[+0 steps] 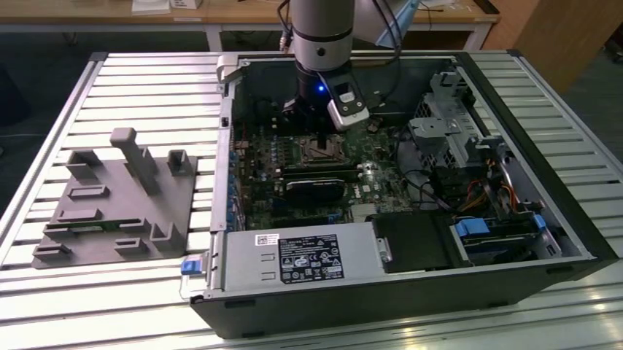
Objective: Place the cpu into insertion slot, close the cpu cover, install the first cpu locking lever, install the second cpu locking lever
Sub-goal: 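Install the second cpu locking lever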
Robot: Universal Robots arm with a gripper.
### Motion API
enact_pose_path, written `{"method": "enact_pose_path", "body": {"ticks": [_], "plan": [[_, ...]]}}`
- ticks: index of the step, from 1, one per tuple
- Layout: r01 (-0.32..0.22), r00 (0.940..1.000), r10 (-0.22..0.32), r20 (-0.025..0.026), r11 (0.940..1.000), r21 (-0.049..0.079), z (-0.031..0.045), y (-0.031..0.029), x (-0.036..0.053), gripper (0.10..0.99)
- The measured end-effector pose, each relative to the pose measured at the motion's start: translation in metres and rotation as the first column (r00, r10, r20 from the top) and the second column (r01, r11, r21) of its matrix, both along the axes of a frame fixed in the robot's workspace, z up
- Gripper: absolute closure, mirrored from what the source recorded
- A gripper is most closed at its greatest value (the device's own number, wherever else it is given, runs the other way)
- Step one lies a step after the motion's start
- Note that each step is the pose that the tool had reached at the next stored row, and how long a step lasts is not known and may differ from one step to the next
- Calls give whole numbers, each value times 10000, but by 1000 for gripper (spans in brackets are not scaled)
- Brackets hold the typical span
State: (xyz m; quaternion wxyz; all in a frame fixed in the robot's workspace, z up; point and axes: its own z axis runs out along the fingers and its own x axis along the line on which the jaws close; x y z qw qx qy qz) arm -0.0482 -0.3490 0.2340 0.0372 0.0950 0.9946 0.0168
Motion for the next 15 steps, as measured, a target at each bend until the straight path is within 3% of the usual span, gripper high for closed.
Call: {"method": "enact_pose_path", "body": {"ticks": [15], "plan": [[0,10000,0,1,10000,-53,16,-127,3,980]]}}
